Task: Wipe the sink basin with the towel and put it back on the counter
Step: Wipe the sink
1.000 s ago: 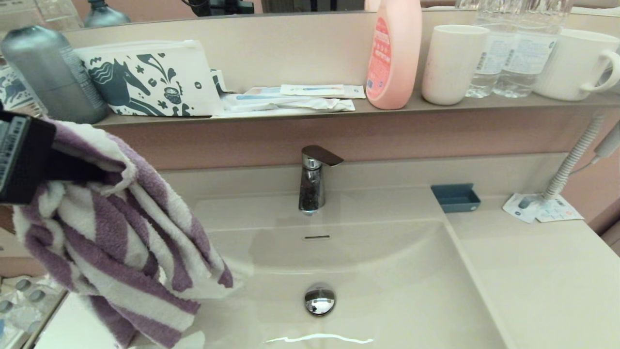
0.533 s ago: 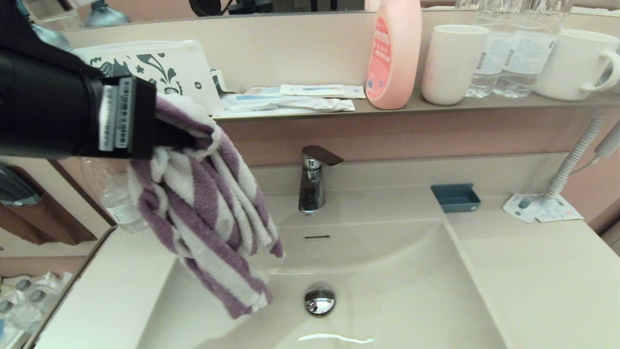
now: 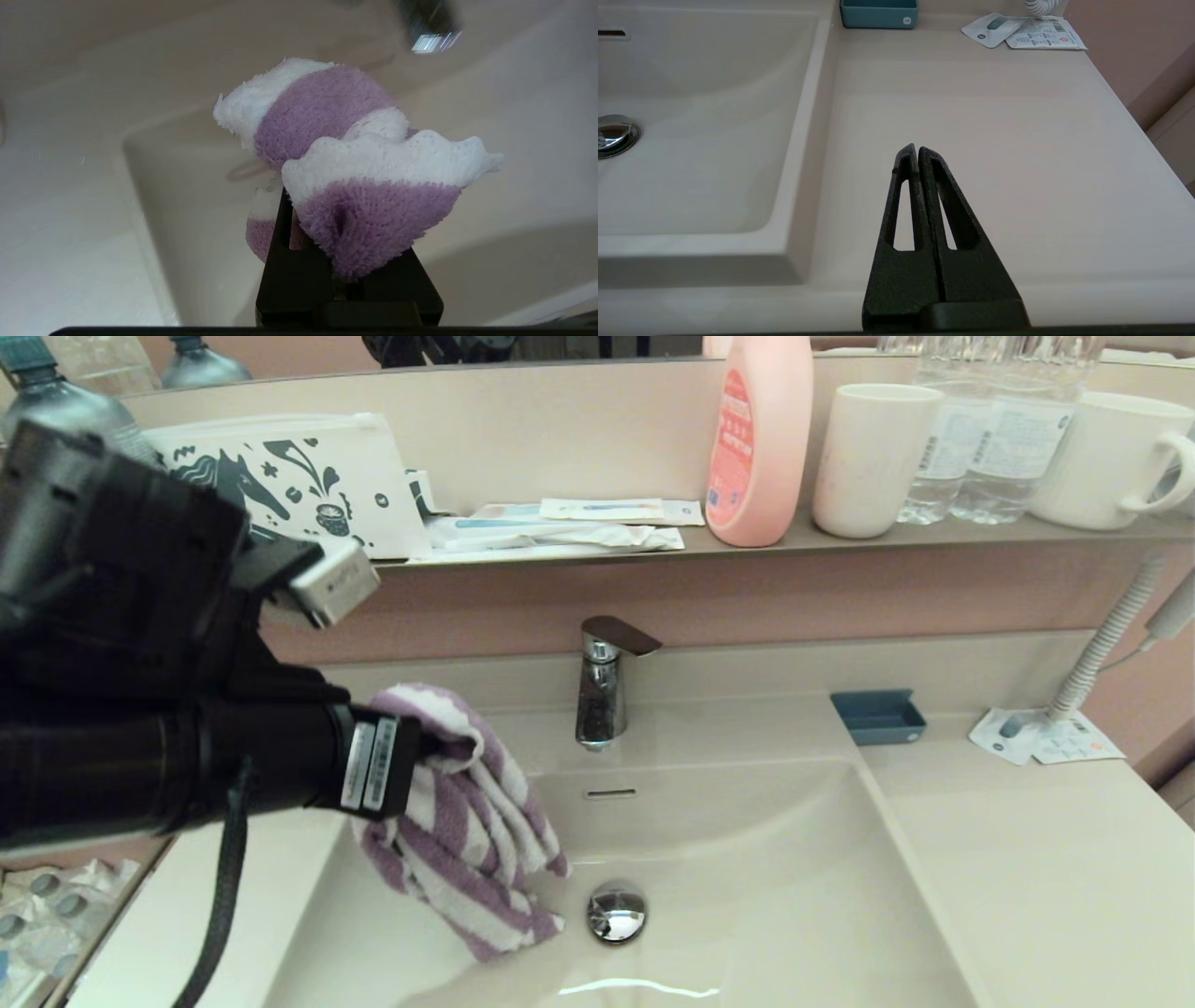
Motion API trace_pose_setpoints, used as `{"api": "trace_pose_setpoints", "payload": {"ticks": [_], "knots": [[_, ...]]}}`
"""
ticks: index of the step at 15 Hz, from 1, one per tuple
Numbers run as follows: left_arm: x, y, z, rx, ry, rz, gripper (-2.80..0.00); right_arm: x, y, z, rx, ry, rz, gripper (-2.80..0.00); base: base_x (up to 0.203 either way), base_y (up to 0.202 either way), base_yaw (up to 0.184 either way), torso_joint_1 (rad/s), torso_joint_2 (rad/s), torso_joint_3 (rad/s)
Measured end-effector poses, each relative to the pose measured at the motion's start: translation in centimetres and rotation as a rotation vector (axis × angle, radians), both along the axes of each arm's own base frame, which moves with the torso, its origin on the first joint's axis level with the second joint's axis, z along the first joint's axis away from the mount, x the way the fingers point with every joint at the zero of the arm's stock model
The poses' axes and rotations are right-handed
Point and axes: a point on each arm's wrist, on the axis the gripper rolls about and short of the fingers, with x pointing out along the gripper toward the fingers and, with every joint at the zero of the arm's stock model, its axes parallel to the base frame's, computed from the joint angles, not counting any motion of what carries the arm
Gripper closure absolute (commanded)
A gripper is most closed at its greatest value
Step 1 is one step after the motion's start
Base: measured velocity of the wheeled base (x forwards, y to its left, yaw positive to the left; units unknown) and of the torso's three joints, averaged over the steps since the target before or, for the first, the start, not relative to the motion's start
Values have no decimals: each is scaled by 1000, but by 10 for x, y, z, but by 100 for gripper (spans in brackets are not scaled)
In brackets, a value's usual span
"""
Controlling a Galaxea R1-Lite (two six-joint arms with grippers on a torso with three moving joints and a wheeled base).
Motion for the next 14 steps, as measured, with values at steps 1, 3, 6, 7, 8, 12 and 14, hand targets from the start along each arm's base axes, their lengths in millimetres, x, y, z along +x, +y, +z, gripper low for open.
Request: {"api": "trace_pose_setpoints", "payload": {"ticks": [1, 3, 6, 7, 8, 12, 14], "knots": [[1, 7, -17, 30, 36, 14, 0, 0, 0, 0, 0, 0, 0, 0, 0, 0, 0, 0, 0, 0], [6, 21, -48, 58, 74, 42, 0, 0, 0, 0, 0, 0, 0, 0, 0, 0, 0, 0, 0, 0], [23, 34, -80, 61, 27, 94, 0, 0, 0, 0, 0, 0, 0, 0, 0, 0, 0, 0, 0, 0], [31, 36, -89, 56, 10, 122, 0, 0, 0, 0, 0, 0, 0, 0, 0, 0, 0, 0, 0, 0], [40, 37, -98, 49, -4, 142, 0, 0, 0, 0, 0, 0, 0, 0, 0, 0, 0, 0, 0, 0], [60, 37, -149, 52, 19, 167, 0, 0, 0, 0, 0, 0, 0, 0, 0, 0, 0, 0, 0, 0], [70, 33, -170, 47, 12, 194, 0, 0, 0, 0, 0, 0, 0, 0, 0, 0, 0, 0, 0, 0]]}}
